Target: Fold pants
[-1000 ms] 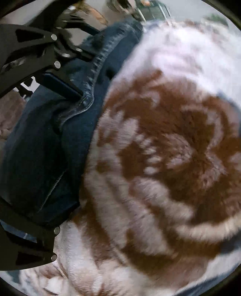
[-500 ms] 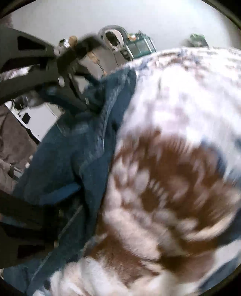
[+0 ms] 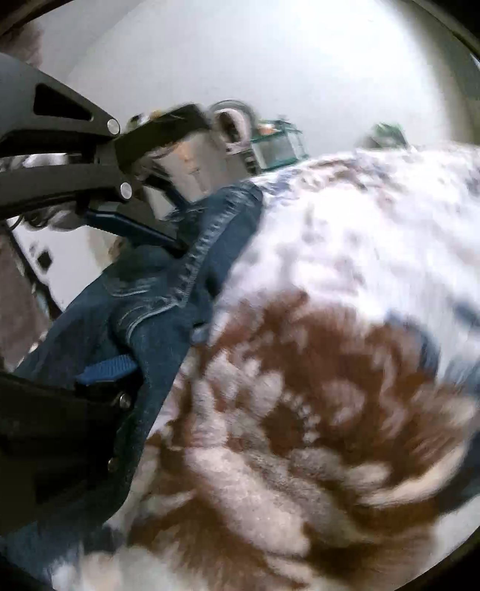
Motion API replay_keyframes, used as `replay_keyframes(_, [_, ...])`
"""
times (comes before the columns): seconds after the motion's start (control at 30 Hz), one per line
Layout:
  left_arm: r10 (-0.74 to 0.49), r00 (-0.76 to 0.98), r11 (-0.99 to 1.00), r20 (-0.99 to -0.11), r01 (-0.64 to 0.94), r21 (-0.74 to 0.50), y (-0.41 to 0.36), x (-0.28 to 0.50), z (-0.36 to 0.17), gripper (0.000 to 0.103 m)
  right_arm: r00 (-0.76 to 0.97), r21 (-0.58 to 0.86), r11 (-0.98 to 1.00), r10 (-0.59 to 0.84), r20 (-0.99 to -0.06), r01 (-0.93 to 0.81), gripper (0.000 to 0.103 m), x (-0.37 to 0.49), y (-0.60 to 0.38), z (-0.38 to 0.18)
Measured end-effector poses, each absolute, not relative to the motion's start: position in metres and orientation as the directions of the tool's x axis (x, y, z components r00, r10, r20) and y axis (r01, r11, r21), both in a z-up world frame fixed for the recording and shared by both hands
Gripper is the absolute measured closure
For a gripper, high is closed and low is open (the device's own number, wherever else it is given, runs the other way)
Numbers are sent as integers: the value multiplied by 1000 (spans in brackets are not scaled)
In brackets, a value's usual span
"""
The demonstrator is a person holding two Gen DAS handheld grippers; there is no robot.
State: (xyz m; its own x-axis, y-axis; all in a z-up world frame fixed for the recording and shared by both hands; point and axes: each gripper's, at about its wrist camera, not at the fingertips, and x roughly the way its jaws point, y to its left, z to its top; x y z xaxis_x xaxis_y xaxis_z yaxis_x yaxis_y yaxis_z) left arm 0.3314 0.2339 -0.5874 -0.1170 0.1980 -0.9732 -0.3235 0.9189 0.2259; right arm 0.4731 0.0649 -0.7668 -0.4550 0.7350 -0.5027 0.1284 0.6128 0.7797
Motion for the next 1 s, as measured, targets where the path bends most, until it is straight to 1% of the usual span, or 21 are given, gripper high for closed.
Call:
replay_keyframes(0.07, [201, -113, 918, -973, -325, 227, 234, 330, -587, 0, -439, 792, 586, 765, -470, 172, 44, 469, 56, -770])
replay_keyframes(0.1, [202, -112, 918, -973, -324, 228, 234, 330, -587, 0, -442, 759, 625, 741, -505, 180, 46, 467, 52, -778])
replay_keyframes(0.13, [205, -112, 918, -972, -323, 230, 233, 329, -587, 0, -444, 723, 675, 698, -561, 147, 52, 465, 49, -784])
replay_keyframes(0.17, [212, -114, 917, -971, -321, 238, 233, 329, -587, 0, -439, 709, 694, 680, -587, 128, 52, 465, 54, -789])
replay_keyframes(0.2, [216, -116, 916, -969, -320, 243, 232, 328, -586, 0, -437, 708, 693, 685, -584, 140, 49, 465, 59, -795])
replay_keyframes(0.23, [217, -116, 915, -969, -322, 244, 232, 327, -586, 0, -435, 707, 691, 689, -580, 151, 42, 464, 62, -796])
replay_keyframes(0.3, [220, -115, 913, -969, -326, 246, 232, 326, -585, 0, -415, 762, 621, 751, -513, 182, 40, 468, 71, -791])
replay_keyframes(0.33, [224, -114, 912, -968, -327, 249, 232, 325, -584, 0, -414, 780, 602, 762, -498, 171, 39, 468, 80, -783])
replay_keyframes(0.4, [219, -113, 911, -969, -332, 245, 234, 324, -584, 0, -438, 787, 611, 732, -522, 84, 39, 466, 93, -772])
replay_keyframes(0.43, [216, -114, 911, -970, -334, 243, 235, 323, -584, 0, -453, 800, 595, 735, -505, 74, 42, 463, 94, -773])
replay_keyframes(0.47, [216, -115, 911, -970, -334, 243, 235, 323, -583, 0, -468, 792, 608, 716, -518, 55, 47, 460, 94, -776])
replay_keyframes(0.5, [218, -115, 911, -969, -332, 244, 235, 322, -582, 0, -492, 755, 656, 658, -570, 3, 65, 457, 96, -783])
replay_keyframes(0.53, [224, -112, 910, -968, -331, 249, 235, 322, -581, 0, -502, 739, 673, 634, -589, -18, 67, 455, 91, -784])
replay_keyframes(0.6, [236, -112, 909, -965, -327, 260, 235, 323, -580, 0, -489, 749, 662, 664, -566, 32, 65, 456, 96, -789])
replay_keyframes(0.67, [244, -113, 903, -963, -335, 268, 235, 323, -580, 0, -466, 750, 660, 678, -568, 46, 59, 456, 101, -790])
replay_keyframes(0.73, [254, -117, 900, -960, -334, 279, 233, 323, -583, 0, -444, 715, 699, 648, -618, 25, 59, 454, 110, -790])
replay_keyframes(0.77, [258, -119, 899, -959, -334, 283, 233, 323, -585, 0, -430, 687, 727, 619, -657, -4, 60, 453, 116, -787])
replay_keyframes(0.83, [256, -122, 901, -959, -330, 282, 233, 323, -588, 0, -396, 612, 787, 541, -742, -71, 77, 451, 127, -773])
replay_keyframes(0.9, [250, -117, 905, -961, -323, 275, 233, 324, -587, 0, -345, 578, 811, 519, -782, -90, 88, 454, 124, -755])
replay_keyframes(0.93, [239, -112, 910, -964, -321, 263, 233, 325, -585, 0, -318, 574, 815, 527, -788, -72, 88, 460, 117, -748])
replay_keyframes(1.0, [236, -99, 914, -967, -315, 255, 233, 326, -579, 0, -315, 601, 799, 573, -756, 10, 88, 474, 97, -739])
